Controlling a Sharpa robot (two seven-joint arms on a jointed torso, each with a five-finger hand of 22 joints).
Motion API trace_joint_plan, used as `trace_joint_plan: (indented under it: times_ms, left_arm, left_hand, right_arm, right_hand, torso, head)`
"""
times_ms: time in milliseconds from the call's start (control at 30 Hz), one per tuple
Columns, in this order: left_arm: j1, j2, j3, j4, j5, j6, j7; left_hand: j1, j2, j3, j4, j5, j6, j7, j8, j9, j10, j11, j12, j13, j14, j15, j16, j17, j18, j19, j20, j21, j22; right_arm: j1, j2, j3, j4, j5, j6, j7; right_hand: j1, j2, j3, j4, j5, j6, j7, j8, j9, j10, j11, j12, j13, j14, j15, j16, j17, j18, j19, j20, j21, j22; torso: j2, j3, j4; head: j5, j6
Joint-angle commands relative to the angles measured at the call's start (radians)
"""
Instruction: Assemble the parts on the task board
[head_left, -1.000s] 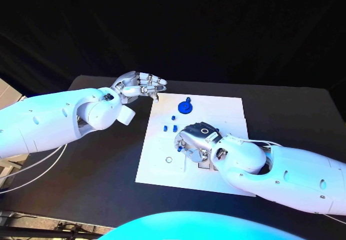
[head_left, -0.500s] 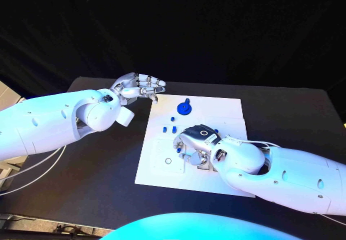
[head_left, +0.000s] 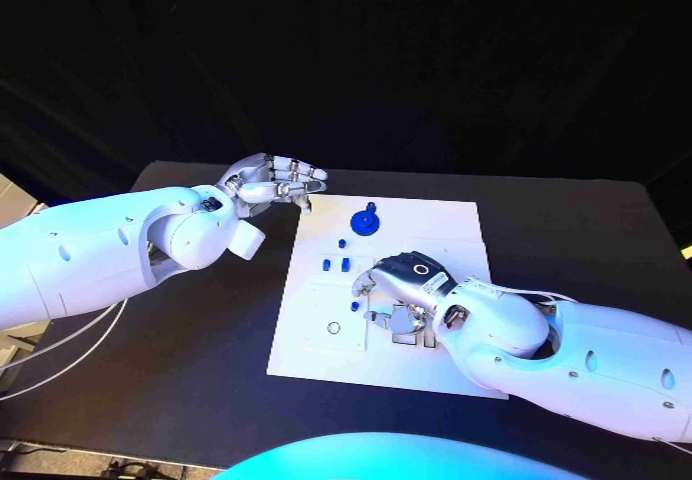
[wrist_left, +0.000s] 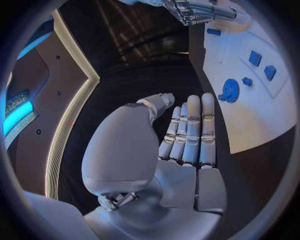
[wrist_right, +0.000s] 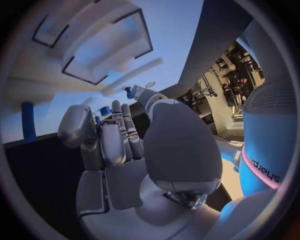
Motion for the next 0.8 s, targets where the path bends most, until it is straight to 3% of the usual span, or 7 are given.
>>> trace_joint_plan:
  times_ms: [33,167,300,367,600,700,800]
  left_arm:
    - [0.0,0.001,0.001,0.002,0.004,0.021,0.0]
    - [0.0,-0.002,0.001,0.005,0.004,0.02,0.006]
    - [0.0,-0.004,0.0,0.007,0.004,0.019,0.01]
    - [0.0,-0.004,0.0,0.007,0.004,0.019,0.011]
    - [0.0,-0.002,0.0,0.007,0.004,0.022,0.013]
    - [-0.001,-0.002,0.0,0.006,0.004,0.024,0.013]
    - [-0.001,-0.002,0.0,0.006,0.004,0.025,0.013]
  left_hand:
    - [0.008,0.001,-0.008,0.001,0.006,-0.01,0.02,-0.003,-0.001,-0.006,0.002,-0.007,-0.001,0.0,0.005,0.001,0.001,0.014,0.004,0.004,-0.006,-0.001]
    - [0.008,0.0,-0.009,0.001,0.006,-0.011,0.02,-0.003,-0.001,-0.007,0.002,-0.006,-0.002,0.0,0.005,0.001,0.001,0.014,0.004,0.005,-0.006,-0.001]
    - [0.007,0.0,-0.009,0.002,0.006,-0.011,0.02,-0.003,-0.001,-0.007,0.003,-0.006,-0.002,-0.001,0.006,0.001,0.001,0.013,0.004,0.005,-0.006,-0.001]
    - [0.007,0.0,-0.009,0.002,0.006,-0.011,0.02,-0.003,-0.001,-0.007,0.003,-0.006,-0.002,-0.001,0.006,0.001,0.001,0.013,0.004,0.005,-0.006,-0.001]
    - [0.005,-0.001,-0.012,0.003,0.005,-0.012,0.02,-0.003,-0.001,-0.007,0.003,-0.005,-0.002,-0.002,0.006,0.0,0.001,0.013,0.003,0.006,-0.007,-0.002]
    - [0.004,-0.002,-0.013,0.003,0.005,-0.012,0.02,-0.002,-0.001,-0.008,0.003,-0.005,-0.002,-0.002,0.007,0.0,0.001,0.013,0.003,0.006,-0.008,-0.002]
    - [0.004,-0.002,-0.013,0.003,0.005,-0.012,0.02,-0.002,-0.001,-0.008,0.003,-0.005,-0.002,-0.002,0.007,0.0,0.001,0.013,0.003,0.006,-0.008,-0.002]
  right_arm:
    - [0.016,-0.04,0.006,0.031,0.035,-0.045,0.012]
    - [0.063,-0.119,0.012,0.059,0.114,-0.014,0.007]
    - [0.101,-0.178,0.016,0.06,0.15,0.022,0.004]
    - [0.112,-0.198,0.017,0.054,0.158,0.035,0.004]
    - [0.129,-0.218,0.019,0.009,0.166,0.081,0.007]
    - [0.13,-0.21,0.018,-0.004,0.162,0.096,0.008]
    - [0.13,-0.201,0.017,-0.012,0.159,0.117,0.003]
  right_hand:
    - [0.016,0.002,-0.01,0.0,-0.005,0.0,-0.002,-0.006,-0.002,0.0,-0.003,0.014,0.003,0.004,0.007,0.002,0.006,0.017,0.003,-0.001,0.011,0.082]
    - [0.029,0.005,-0.014,0.003,-0.003,0.005,0.001,-0.008,-0.005,0.01,-0.006,0.033,0.005,0.017,0.004,0.019,0.033,0.01,0.02,-0.005,0.056,0.097]
    - [0.026,-0.004,-0.028,0.009,0.0,0.003,0.003,-0.013,-0.008,0.008,-0.007,0.041,0.004,0.024,0.003,0.027,0.044,0.005,0.031,-0.006,0.081,0.106]
    - [0.027,-0.009,-0.059,0.018,0.007,-0.002,-0.004,-0.019,-0.012,-0.006,-0.006,0.046,0.002,0.026,0.004,0.031,0.049,0.005,0.033,-0.007,0.082,0.107]
    - [0.133,0.038,-0.298,0.105,0.014,-0.035,-0.021,-0.049,-0.031,-0.088,0.005,0.099,0.001,0.016,0.012,0.026,0.026,0.01,0.024,0.003,0.041,0.099]
    - [0.163,0.042,-0.337,0.134,0.011,-0.04,-0.025,-0.052,-0.033,-0.104,0.006,0.114,0.001,0.014,0.013,0.026,0.022,0.011,0.023,0.005,0.033,0.098]
    - [0.17,0.044,-0.344,0.14,0.01,-0.041,-0.027,-0.052,-0.033,-0.107,0.007,0.118,0.001,0.013,0.014,0.027,0.023,0.011,0.022,0.005,0.031,0.098]
  torso:
    - [-0.001,-0.0005,-0.0006]
    - [0.0,-0.0022,-0.002]
    - [-0.001,-0.0019,-0.0035]
    - [-0.001,-0.0018,-0.0039]
    - [0.0,-0.0015,-0.0024]
    - [0.0,-0.001,-0.0014]
    - [0.0,-0.0004,-0.0007]
  head:
    - [-0.009,0.007]
    - [-0.019,0.016]
    - [-0.026,0.022]
    - [-0.03,0.024]
    - [-0.034,0.028]
    - [-0.035,0.028]
    - [-0.036,0.028]
